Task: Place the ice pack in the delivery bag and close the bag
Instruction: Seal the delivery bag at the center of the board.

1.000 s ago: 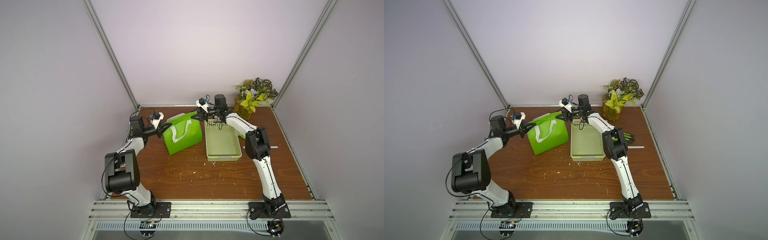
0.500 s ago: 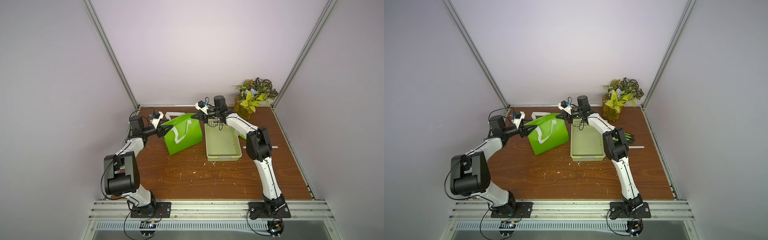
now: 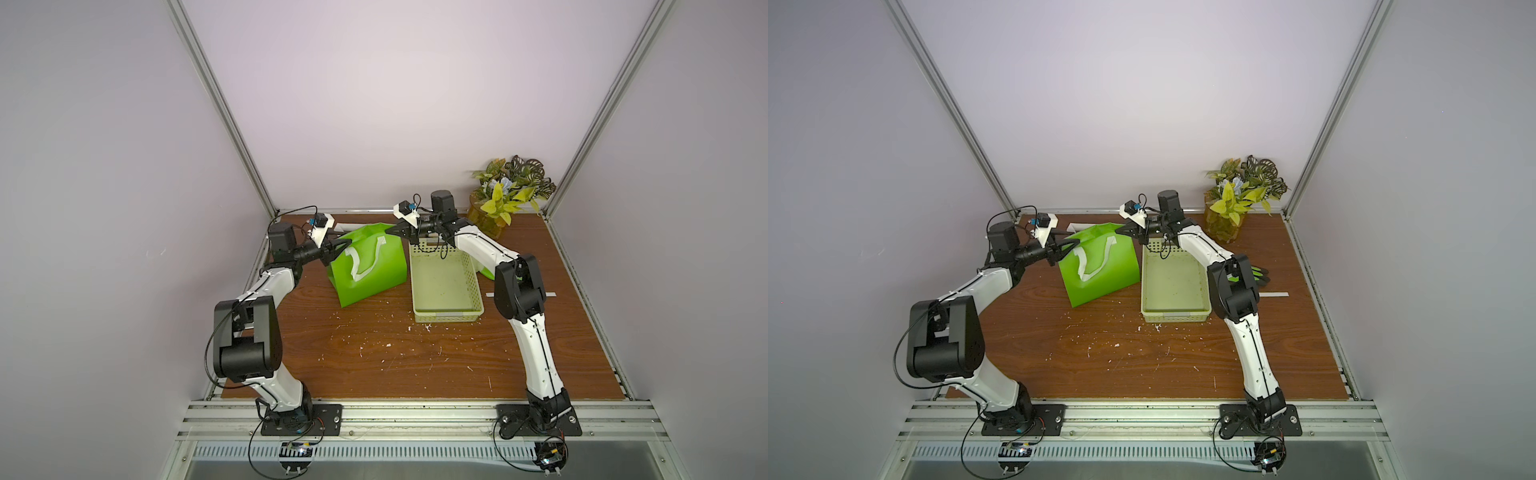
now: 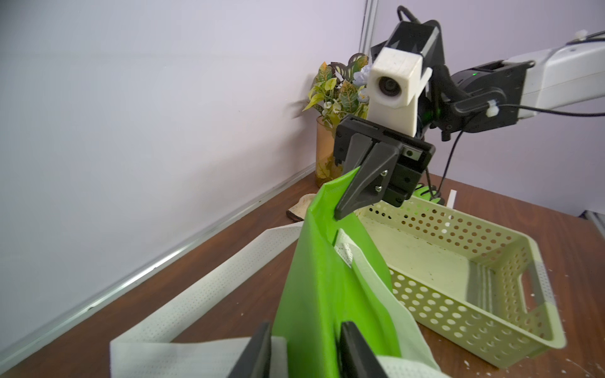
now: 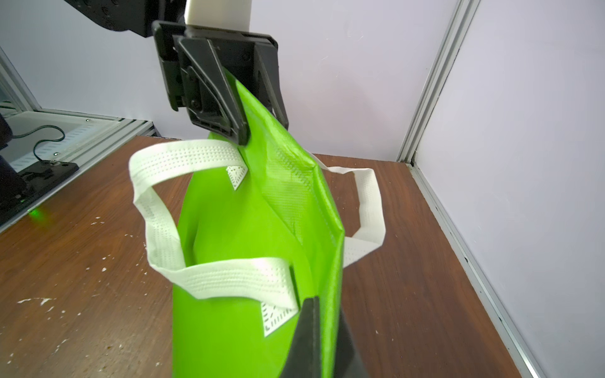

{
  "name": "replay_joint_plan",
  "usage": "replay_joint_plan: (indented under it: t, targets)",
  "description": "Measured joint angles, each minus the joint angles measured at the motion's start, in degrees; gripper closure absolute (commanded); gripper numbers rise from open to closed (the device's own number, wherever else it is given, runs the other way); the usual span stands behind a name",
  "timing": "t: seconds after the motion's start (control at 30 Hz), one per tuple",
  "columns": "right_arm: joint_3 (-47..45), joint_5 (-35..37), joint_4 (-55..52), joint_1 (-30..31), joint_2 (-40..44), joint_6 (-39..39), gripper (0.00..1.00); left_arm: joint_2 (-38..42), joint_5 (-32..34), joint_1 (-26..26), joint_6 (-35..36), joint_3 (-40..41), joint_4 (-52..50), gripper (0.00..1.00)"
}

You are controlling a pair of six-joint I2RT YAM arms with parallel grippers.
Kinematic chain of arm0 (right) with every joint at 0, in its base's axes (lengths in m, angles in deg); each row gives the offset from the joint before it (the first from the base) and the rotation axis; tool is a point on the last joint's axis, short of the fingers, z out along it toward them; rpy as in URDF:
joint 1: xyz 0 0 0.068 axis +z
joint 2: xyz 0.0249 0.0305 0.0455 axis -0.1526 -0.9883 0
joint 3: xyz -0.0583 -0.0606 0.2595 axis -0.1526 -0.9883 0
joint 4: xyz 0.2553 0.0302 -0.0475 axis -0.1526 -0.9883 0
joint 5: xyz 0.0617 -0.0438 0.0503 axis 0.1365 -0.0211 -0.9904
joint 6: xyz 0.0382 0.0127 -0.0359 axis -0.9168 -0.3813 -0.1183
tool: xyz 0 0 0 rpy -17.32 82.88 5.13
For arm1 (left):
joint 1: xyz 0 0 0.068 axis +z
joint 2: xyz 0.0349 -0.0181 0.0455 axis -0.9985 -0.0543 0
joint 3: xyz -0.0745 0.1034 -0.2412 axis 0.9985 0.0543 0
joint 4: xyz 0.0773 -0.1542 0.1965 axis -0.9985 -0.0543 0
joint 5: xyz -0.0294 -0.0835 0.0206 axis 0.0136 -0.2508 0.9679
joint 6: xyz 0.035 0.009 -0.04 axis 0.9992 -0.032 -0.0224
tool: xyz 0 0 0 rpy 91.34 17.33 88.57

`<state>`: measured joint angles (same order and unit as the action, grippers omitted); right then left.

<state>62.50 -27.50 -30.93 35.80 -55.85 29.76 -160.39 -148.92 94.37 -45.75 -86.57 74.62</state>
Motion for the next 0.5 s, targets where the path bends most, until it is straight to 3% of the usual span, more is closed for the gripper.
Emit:
replay_joint_plan:
  t: [0.07, 0.17, 0.5]
  targets:
    - [0.0, 0.2, -0.2, 0.0, 0.2, 0.1, 1.0, 0.0, 0.3, 0.0, 0.5, 0.0, -0.4, 0.35]
    - [0.0, 0.4, -0.8, -0.3, 0.6, 0.2, 1.0, 0.5, 0.2, 0.4, -0.3, 0.3, -0.9, 0.27]
    - [0.0, 0.9, -2.5, -0.5, 1.4, 1.6, 1.0, 13.0, 6.3, 2.8, 6.6, 0.3, -18.2, 0.18]
